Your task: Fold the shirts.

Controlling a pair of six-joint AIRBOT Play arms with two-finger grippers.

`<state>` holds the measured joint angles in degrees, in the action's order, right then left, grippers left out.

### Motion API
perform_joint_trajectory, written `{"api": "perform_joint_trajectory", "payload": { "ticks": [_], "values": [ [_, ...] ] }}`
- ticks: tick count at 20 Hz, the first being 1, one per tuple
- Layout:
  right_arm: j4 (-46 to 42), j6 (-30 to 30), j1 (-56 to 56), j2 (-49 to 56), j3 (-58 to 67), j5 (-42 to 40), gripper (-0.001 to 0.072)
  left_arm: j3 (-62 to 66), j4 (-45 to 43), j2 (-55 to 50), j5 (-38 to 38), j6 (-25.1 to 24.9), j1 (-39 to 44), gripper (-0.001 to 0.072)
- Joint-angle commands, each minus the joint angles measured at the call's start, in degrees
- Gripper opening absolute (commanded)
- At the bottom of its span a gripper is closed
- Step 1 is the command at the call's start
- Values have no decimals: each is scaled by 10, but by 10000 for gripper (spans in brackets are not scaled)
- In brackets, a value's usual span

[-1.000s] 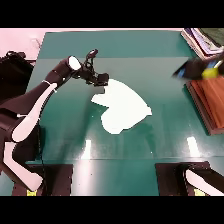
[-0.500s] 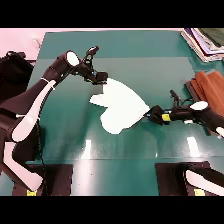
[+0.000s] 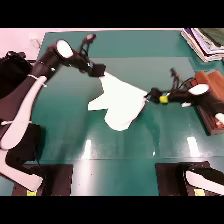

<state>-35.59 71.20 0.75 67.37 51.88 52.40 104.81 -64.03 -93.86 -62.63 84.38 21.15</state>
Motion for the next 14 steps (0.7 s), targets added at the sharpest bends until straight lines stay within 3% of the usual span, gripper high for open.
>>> {"api": "perform_joint_trajectory", "payload": {
  "ticks": [1,4,7,11,14],
  "values": [
    [-65,1,-49,-109,132,113,16,55,-33,111,-5,-33,0,28],
    [-104,49,-85,-186,280,201,16,95,-32,229,2,-40,2,28],
    [-167,89,-87,-223,383,216,16,97,-34,312,6,-50,14,27],
    [-170,110,-83,-195,441,260,16,91,-45,323,-6,-50,68,27],
    [-171,111,-52,-148,411,287,16,47,-74,286,-36,-49,107,27]
  ]
}}
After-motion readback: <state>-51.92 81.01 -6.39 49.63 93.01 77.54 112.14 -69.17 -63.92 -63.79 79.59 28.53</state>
